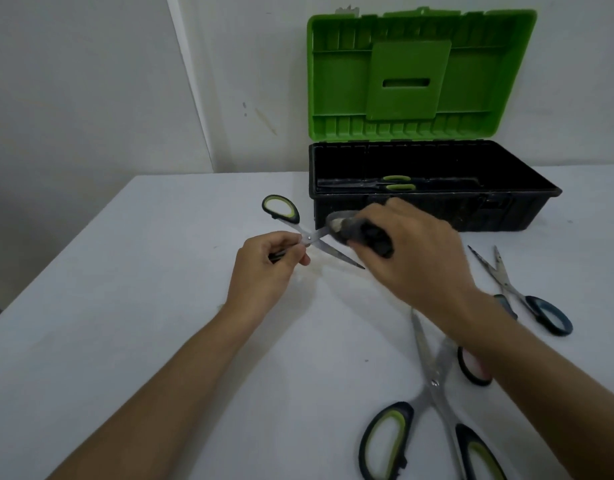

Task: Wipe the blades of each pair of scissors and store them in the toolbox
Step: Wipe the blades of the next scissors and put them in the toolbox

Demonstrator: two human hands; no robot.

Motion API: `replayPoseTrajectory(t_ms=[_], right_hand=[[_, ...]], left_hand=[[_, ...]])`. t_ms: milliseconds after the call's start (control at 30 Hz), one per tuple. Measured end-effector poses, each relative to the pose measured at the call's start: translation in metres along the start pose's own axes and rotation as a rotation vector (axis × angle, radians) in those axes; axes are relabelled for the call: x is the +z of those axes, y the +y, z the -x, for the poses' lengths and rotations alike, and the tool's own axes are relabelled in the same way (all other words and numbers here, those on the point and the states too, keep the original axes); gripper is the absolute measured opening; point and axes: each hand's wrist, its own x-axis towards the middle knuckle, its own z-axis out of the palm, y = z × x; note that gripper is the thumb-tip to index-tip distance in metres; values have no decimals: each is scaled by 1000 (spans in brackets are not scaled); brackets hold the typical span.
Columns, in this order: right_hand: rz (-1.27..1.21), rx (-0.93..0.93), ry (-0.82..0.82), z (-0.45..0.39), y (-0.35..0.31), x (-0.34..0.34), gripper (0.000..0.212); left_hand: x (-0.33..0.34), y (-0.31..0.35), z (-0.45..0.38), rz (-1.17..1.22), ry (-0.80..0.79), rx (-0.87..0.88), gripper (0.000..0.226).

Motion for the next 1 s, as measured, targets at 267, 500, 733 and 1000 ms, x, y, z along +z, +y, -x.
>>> replayPoseTrajectory(t_ms=[267,500,733,1000], right_hand=[[133,-106,-202,11,15,18,27],[81,-145,-100,-4,-10,9,23],[83,-42,-197,13,23,9,21],[30,-47,25,-14,-4,14,20]], left_hand=[[-11,0,-5,9,75,-6,17],[-6,6,-5,-5,23,53,12],[-20,0,-14,46,71,-18,16],[-8,6,-7,51,-31,-10,12]])
